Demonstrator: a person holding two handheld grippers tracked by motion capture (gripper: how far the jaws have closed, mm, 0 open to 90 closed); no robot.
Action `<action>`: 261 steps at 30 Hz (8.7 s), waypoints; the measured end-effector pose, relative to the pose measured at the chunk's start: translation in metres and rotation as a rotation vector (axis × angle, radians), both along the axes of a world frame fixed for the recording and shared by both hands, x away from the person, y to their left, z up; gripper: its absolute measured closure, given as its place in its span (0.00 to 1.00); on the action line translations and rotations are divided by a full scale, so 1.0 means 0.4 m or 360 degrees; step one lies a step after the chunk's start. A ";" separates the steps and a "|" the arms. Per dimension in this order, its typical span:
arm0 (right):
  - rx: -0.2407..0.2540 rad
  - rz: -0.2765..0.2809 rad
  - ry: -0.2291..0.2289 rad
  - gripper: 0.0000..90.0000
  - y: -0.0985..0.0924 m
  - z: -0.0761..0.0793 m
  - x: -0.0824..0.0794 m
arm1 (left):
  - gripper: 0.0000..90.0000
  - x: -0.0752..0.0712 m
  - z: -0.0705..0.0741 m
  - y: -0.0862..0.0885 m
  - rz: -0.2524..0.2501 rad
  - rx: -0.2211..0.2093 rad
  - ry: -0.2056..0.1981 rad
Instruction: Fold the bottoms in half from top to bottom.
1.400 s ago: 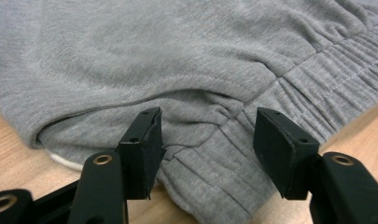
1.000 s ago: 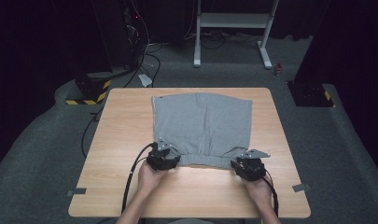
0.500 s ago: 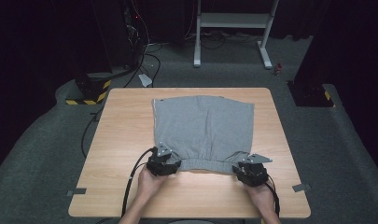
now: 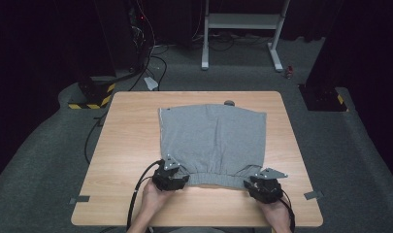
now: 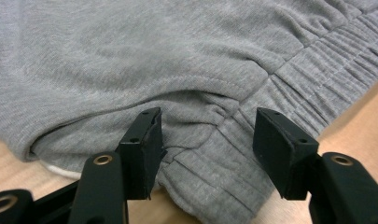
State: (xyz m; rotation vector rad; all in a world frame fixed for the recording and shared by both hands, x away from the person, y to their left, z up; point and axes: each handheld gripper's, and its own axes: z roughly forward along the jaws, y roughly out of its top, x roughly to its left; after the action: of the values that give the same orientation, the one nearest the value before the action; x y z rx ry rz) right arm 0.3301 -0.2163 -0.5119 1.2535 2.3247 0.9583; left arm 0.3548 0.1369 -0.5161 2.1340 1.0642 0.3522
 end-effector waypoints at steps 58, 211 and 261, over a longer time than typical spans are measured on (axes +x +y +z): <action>0.0146 0.0684 -0.0062 0.49 0.419 0.030 -0.020 | 0.39 0.358 0.021 0.138 0.0632 0.0014 0.0154; 0.0249 0.0181 -0.0133 0.66 0.109 0.037 -0.115 | 0.65 0.404 0.130 -0.287 -0.0049 -0.0126 -0.0149; -0.0018 0.0282 -0.0054 0.71 0.198 0.066 0.050 | 0.52 0.035 -0.004 -0.108 -0.0045 -0.0077 0.0015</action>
State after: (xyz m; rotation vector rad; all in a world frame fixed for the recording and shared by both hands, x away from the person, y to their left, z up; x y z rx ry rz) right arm 0.3499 -0.1373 -0.4856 1.0315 2.4429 1.0118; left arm 0.3688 0.0936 -0.5176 2.1074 1.0364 0.3005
